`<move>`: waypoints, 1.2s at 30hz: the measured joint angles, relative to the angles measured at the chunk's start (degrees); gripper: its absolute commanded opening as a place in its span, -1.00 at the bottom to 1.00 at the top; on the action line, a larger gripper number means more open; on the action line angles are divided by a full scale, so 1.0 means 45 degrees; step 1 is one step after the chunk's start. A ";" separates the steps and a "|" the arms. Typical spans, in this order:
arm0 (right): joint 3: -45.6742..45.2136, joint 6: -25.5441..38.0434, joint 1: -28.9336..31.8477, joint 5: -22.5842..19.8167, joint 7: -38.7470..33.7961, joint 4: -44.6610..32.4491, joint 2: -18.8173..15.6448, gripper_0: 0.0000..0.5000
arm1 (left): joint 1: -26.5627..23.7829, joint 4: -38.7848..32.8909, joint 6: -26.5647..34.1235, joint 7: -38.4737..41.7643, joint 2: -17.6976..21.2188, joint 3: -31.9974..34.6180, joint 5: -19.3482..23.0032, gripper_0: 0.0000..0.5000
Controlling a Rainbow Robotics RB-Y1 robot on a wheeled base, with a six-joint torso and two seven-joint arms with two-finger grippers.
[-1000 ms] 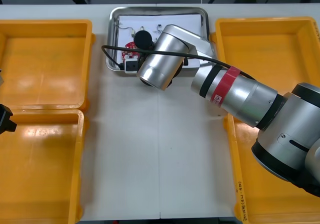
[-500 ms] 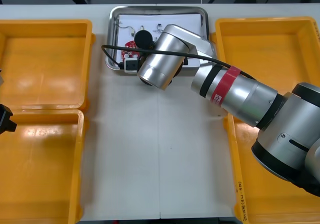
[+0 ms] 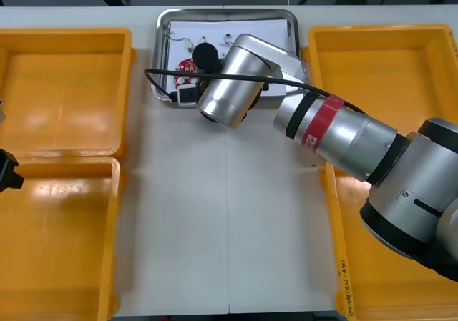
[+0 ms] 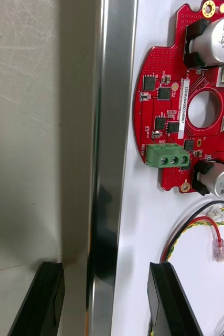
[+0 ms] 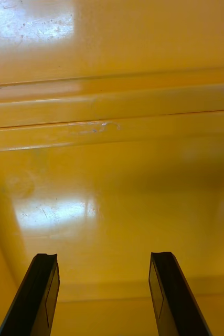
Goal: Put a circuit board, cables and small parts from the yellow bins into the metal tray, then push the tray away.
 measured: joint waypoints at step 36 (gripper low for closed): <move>-0.3337 0.4998 -0.0260 -0.4231 0.2847 -0.3948 -0.1937 1.00 | 0.0004 0.0008 0.0000 0.0000 0.0000 0.0000 0.0000 1.00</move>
